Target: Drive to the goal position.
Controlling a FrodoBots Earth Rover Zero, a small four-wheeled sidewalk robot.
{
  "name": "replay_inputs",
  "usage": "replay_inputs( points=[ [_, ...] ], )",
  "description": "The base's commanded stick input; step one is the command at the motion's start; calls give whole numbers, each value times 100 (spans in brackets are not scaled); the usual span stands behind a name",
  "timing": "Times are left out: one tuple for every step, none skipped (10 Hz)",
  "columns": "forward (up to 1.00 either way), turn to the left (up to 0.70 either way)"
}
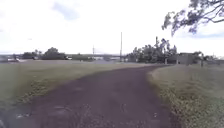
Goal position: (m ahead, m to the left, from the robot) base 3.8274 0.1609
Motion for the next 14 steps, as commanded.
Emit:
replay_inputs(
  points=[
    [50,0],
    [50,-35],
    [50,-50],
    [50,-50],
    [50,-14],
    [50,0],
    [50,0],
    [50,0],
    [50,0],
    [50,0],
    [50,0],
    [50,-4],
    [50,-16],
    [50,-35]
  ],
)
